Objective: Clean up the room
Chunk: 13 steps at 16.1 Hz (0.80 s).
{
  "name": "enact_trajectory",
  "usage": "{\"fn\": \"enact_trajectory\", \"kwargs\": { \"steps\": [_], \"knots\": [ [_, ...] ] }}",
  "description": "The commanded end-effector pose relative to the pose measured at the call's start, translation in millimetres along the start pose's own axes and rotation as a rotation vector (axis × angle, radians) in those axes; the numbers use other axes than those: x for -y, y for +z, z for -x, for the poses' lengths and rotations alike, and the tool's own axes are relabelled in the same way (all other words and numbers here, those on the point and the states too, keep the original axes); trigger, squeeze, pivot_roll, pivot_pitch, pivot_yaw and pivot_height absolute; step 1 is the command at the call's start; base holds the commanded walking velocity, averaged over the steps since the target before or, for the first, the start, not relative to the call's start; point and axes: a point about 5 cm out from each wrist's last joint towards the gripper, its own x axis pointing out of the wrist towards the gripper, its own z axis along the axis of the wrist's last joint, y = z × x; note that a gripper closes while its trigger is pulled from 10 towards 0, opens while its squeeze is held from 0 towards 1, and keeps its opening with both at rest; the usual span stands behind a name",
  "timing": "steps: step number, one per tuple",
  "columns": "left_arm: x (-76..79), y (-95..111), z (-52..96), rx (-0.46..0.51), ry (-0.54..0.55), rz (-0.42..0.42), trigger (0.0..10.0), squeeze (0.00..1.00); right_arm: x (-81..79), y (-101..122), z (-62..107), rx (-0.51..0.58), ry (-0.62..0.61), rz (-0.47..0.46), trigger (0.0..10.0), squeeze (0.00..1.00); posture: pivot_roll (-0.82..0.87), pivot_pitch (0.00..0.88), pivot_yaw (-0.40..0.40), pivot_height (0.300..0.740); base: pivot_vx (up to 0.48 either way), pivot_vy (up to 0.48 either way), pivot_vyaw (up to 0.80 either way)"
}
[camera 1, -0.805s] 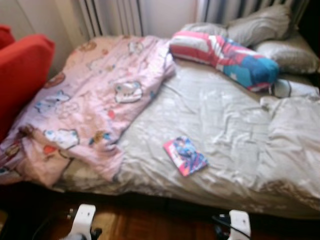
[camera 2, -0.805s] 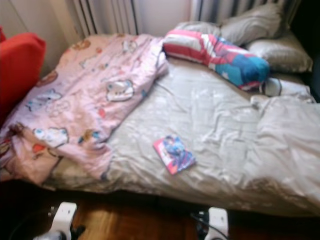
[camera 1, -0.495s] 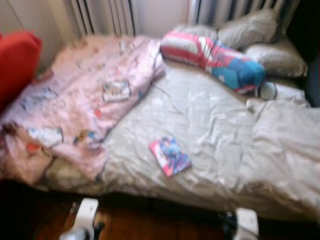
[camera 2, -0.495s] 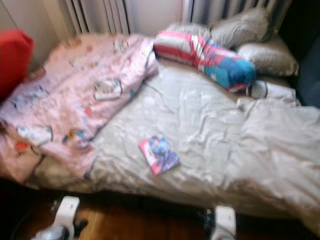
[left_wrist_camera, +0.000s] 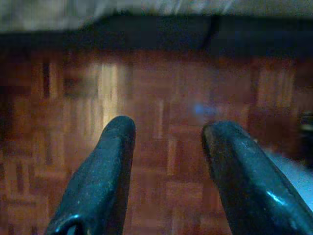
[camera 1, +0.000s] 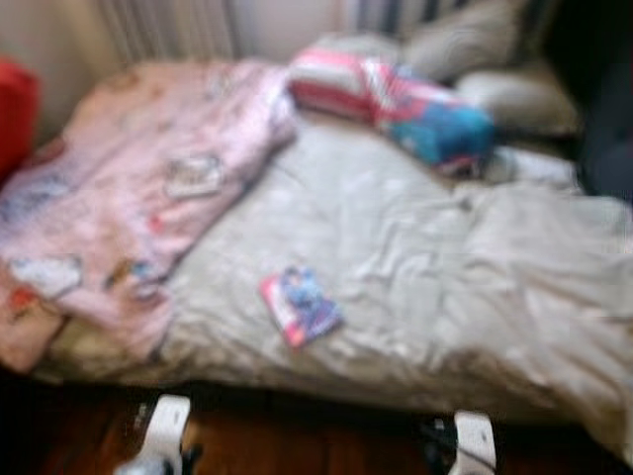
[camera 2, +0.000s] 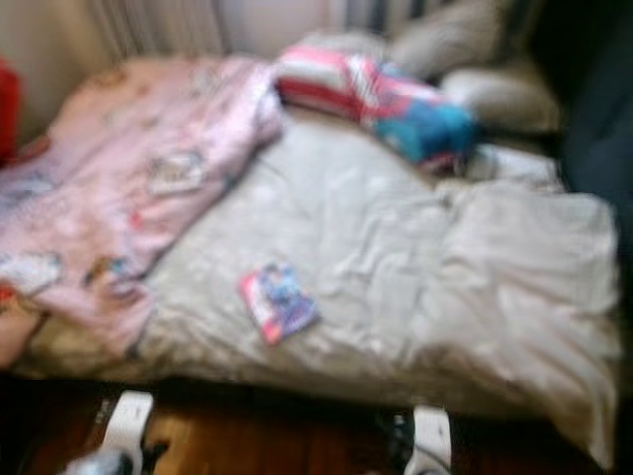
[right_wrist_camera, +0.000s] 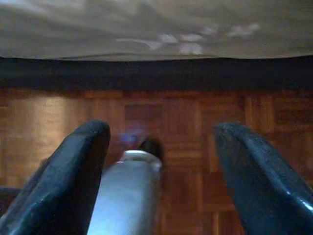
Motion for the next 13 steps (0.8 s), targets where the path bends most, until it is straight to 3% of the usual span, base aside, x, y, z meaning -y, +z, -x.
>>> {"fn": "enact_trajectory", "kwargs": {
  "steps": [1, 10, 13],
  "knots": [
    [2.5, -14.3, 2.0, -0.043, -0.009, 0.004, 10.0, 0.00, 6.6, -0.4, 0.6, -0.002, -0.021, -0.005, 10.0, 0.00, -0.03, 0.109, 0.006, 0.740, 0.000, -0.251, 0.00],
    [2.1, -13.8, 2.0, -0.042, -0.008, 0.004, 10.0, 0.00, 6.8, -0.8, 0.7, -0.006, -0.021, -0.006, 10.0, 0.00, -0.03, 0.109, 0.007, 0.740, 0.000, -0.252, 0.00],
    [2.0, -14.0, 2.1, -0.042, -0.009, 0.002, 10.0, 0.00, 5.8, -0.4, 0.5, -0.005, -0.024, -0.008, 10.0, 0.00, -0.03, 0.108, 0.007, 0.740, 0.000, -0.255, -0.75]
  ]
}}
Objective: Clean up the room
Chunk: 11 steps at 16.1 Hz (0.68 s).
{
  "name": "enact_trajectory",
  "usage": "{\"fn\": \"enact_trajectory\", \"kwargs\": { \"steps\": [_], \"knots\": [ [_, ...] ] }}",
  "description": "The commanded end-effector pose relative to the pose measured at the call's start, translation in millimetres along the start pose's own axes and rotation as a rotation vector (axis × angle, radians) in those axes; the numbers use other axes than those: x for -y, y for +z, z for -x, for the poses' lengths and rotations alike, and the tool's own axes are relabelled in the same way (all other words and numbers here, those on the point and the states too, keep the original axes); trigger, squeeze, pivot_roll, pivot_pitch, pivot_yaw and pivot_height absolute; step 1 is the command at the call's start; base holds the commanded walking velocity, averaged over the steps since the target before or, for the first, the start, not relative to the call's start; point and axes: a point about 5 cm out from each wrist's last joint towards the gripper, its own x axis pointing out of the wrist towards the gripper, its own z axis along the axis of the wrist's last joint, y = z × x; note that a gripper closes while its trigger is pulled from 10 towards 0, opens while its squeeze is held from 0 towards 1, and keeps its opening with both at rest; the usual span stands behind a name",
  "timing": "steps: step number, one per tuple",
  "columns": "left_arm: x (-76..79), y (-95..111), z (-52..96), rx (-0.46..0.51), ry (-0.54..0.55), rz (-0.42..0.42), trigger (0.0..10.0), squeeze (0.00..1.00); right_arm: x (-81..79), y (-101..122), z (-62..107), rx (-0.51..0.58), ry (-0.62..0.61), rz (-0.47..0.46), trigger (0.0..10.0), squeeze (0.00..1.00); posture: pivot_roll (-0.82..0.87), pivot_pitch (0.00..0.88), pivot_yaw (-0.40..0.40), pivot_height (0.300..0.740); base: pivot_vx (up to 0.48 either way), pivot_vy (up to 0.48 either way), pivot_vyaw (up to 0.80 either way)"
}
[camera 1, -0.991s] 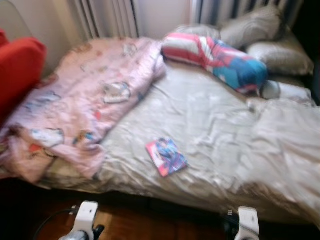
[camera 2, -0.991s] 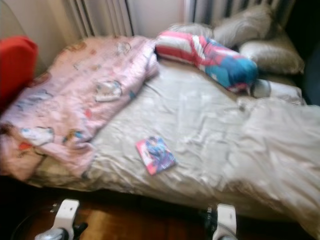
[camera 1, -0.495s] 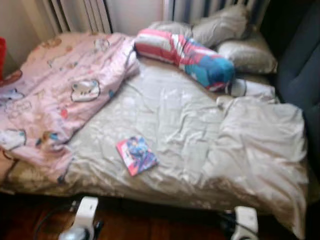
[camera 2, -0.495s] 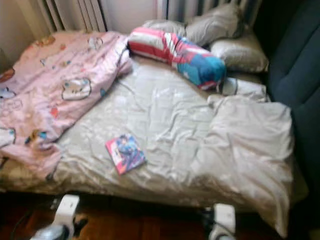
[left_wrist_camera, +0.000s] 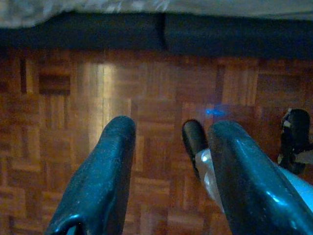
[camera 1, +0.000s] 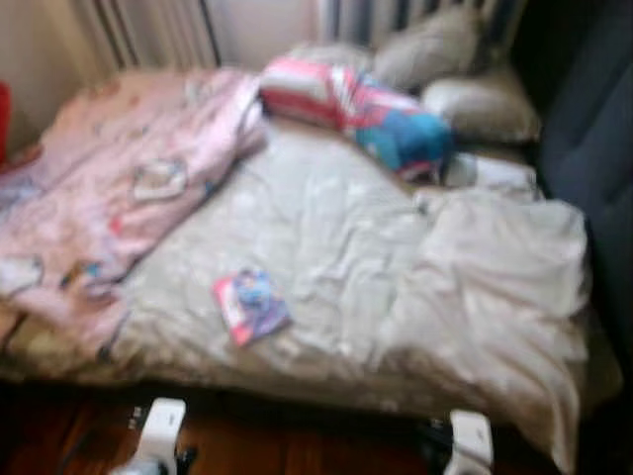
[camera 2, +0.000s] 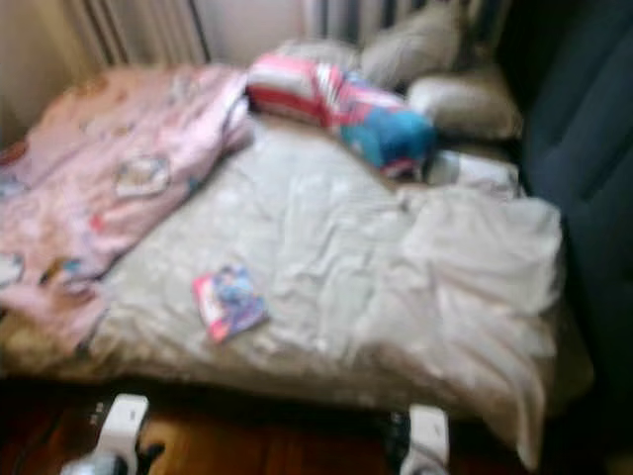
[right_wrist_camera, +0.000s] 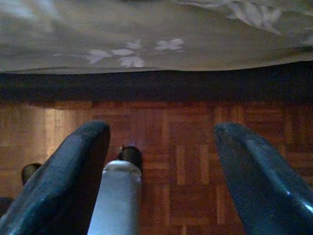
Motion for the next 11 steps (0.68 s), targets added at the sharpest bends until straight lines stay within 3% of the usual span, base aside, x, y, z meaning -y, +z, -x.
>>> {"fn": "enact_trajectory", "kwargs": {
  "steps": [1, 7, 11],
  "knots": [
    [2.8, -3.5, 0.1, -0.010, -0.011, -0.003, 10.0, 0.00, 10.6, -5.0, 2.0, -0.017, -0.035, -0.007, 10.0, 0.00, -0.03, 0.109, 0.008, 0.740, 0.000, -0.255, 0.00],
    [2.9, -3.5, 0.1, -0.010, -0.010, -0.002, 10.0, 0.00, 10.9, -2.2, 1.6, -0.002, -0.038, -0.008, 10.0, 0.00, -0.03, 0.108, 0.005, 0.740, 0.000, -0.254, 0.00],
    [3.2, -3.0, 0.0, -0.007, -0.005, 0.003, 10.0, 0.00, 12.2, -1.7, 1.5, -0.006, -0.038, -0.004, 10.0, 0.00, -0.03, 0.107, 0.005, 0.740, 0.000, 0.000, -0.79]
  ]
}}
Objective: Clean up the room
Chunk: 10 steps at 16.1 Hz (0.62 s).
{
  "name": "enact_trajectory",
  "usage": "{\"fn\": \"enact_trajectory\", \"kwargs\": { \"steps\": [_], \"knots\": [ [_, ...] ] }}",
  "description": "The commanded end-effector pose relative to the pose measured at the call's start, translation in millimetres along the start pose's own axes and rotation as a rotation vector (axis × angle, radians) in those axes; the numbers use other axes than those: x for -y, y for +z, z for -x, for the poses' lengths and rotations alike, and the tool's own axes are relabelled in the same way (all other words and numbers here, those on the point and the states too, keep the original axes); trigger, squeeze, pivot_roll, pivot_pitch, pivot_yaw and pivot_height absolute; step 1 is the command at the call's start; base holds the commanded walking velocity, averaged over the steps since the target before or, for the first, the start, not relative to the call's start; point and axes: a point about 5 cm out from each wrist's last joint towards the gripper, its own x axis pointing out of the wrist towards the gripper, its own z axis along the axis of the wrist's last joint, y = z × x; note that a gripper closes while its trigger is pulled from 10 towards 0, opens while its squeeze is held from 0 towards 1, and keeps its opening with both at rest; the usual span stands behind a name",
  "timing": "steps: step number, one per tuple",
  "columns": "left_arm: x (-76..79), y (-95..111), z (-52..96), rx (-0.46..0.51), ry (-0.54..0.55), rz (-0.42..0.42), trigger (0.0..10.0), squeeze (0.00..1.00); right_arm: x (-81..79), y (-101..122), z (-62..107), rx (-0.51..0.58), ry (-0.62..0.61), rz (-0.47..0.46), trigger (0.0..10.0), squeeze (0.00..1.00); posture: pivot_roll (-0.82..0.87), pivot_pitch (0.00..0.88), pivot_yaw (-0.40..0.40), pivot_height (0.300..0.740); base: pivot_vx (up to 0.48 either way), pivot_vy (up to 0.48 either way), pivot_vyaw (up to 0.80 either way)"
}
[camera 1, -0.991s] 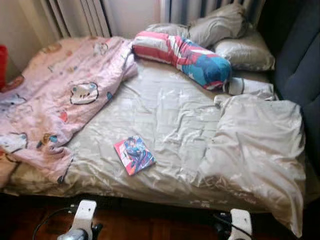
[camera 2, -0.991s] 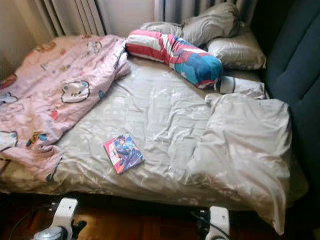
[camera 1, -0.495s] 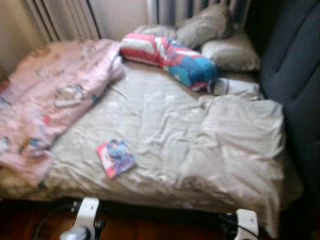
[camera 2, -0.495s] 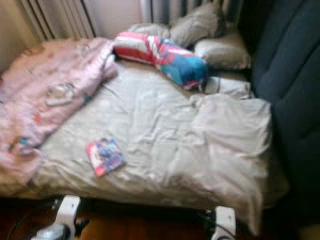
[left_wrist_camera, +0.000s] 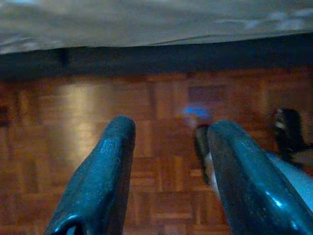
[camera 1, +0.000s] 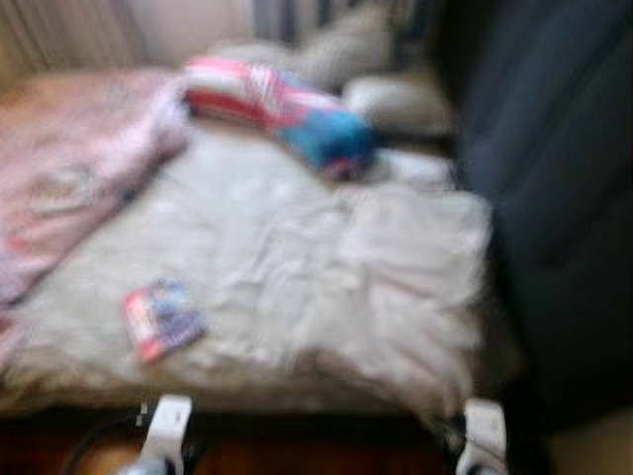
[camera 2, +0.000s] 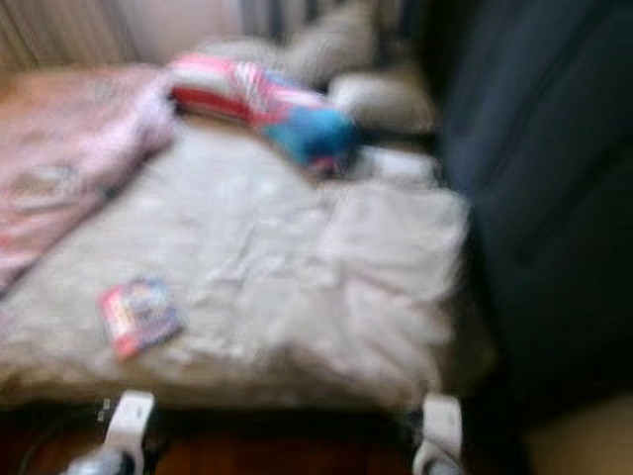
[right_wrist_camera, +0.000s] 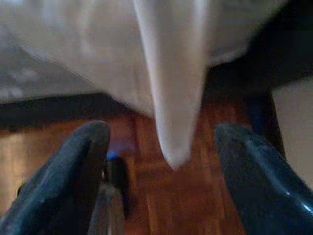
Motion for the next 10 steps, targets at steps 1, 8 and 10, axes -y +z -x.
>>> {"fn": "enact_trajectory", "kwargs": {
  "steps": [1, 8, 10],
  "knots": [
    [-1.5, -3, 0.6, -0.009, 0.004, 0.001, 10.0, 0.00, 3.0, -8, 2.0, -0.025, -0.012, -0.012, 10.0, 0.00, -0.03, 0.108, 0.005, 0.740, 0.000, 0.000, -0.79],
    [-3.1, -5, 1.3, -0.020, -0.002, -0.012, 10.0, 0.00, 1.6, 37, -5.2, 0.148, -0.004, -0.077, 10.0, 0.00, -0.04, 0.128, 0.014, 0.740, 0.000, 0.000, 0.00],
    [-3.6, -6, 1.5, -0.022, -0.001, -0.013, 10.0, 0.00, 1.0, 49, -6.5, 0.191, 0.006, -0.072, 10.0, 0.00, -0.04, 0.131, 0.015, 0.740, 0.000, 0.000, 0.00]
  ]
}}
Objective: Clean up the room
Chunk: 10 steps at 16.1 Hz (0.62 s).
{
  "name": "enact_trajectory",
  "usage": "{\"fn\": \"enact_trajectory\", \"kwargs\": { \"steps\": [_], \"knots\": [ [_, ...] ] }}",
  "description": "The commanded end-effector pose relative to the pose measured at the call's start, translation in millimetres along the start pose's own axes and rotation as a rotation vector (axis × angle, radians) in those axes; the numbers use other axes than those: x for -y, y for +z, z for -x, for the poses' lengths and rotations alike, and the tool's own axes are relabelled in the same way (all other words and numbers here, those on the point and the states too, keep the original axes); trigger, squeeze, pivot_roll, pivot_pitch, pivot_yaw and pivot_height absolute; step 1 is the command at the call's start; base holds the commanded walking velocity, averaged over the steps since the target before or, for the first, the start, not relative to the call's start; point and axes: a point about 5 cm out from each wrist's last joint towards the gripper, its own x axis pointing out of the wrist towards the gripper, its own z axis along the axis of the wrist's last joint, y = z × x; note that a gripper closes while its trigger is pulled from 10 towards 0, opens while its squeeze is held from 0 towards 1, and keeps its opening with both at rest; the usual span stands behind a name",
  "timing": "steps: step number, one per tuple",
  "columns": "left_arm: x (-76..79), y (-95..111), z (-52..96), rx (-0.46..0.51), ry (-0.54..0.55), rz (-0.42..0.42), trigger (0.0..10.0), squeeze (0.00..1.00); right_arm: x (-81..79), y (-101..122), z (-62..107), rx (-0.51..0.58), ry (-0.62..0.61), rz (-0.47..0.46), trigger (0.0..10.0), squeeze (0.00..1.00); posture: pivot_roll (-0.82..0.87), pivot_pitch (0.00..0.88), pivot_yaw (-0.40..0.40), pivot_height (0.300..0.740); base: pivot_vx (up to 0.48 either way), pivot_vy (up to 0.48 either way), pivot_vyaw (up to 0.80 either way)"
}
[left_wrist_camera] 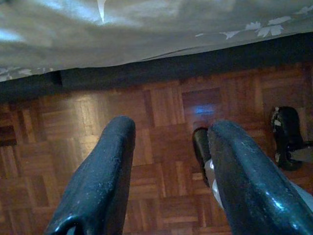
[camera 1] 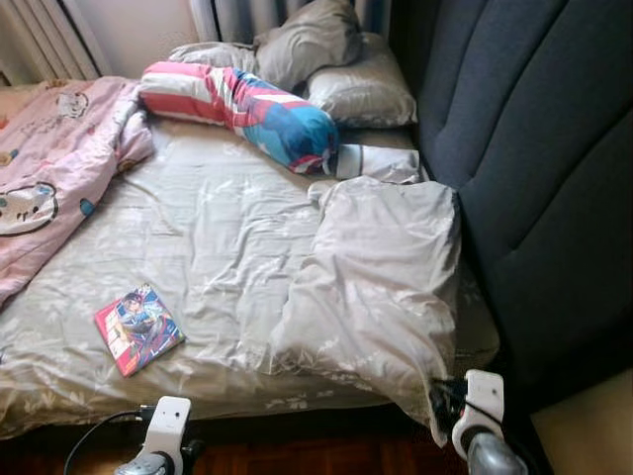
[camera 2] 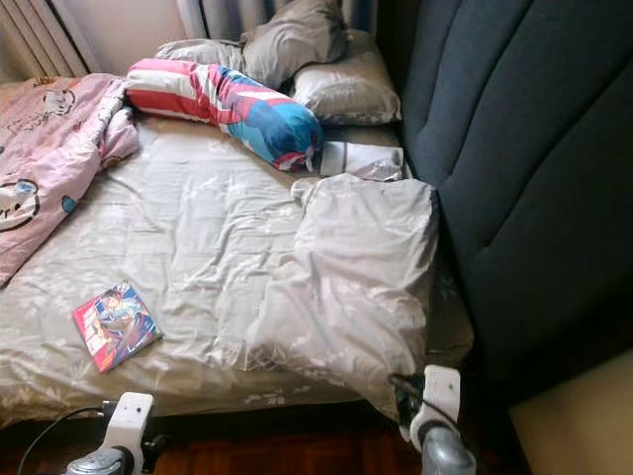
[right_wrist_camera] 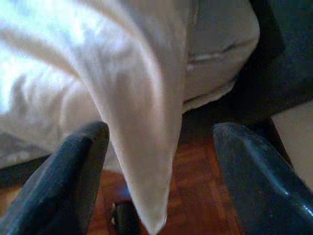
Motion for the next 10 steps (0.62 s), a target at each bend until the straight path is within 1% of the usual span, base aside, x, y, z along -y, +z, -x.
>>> {"fn": "enact_trajectory", "kwargs": {
  "steps": [1, 6, 10],
  "knots": [
    [-2.4, -10.0, 2.0, -0.036, 0.000, -0.003, 10.0, 0.00, 0.9, -2.7, 1.3, -0.001, 0.003, 0.004, 10.0, 0.00, -0.04, 0.132, 0.014, 0.740, 0.000, 0.000, 0.00],
    [-1.5, -9.9, 1.9, -0.033, -0.002, 0.010, 10.0, 0.00, -1.4, -7.7, 3.0, -0.008, 0.016, 0.024, 10.0, 0.00, -0.04, 0.133, 0.011, 0.740, 0.000, 0.000, 0.00],
    [-1.2, -9.8, 1.8, -0.032, -0.008, 0.012, 10.0, 0.00, 0.0, -7.9, 3.5, -0.001, 0.011, 0.016, 10.0, 0.00, -0.04, 0.133, 0.011, 0.740, 0.283, 0.000, 0.00]
  ]
}}
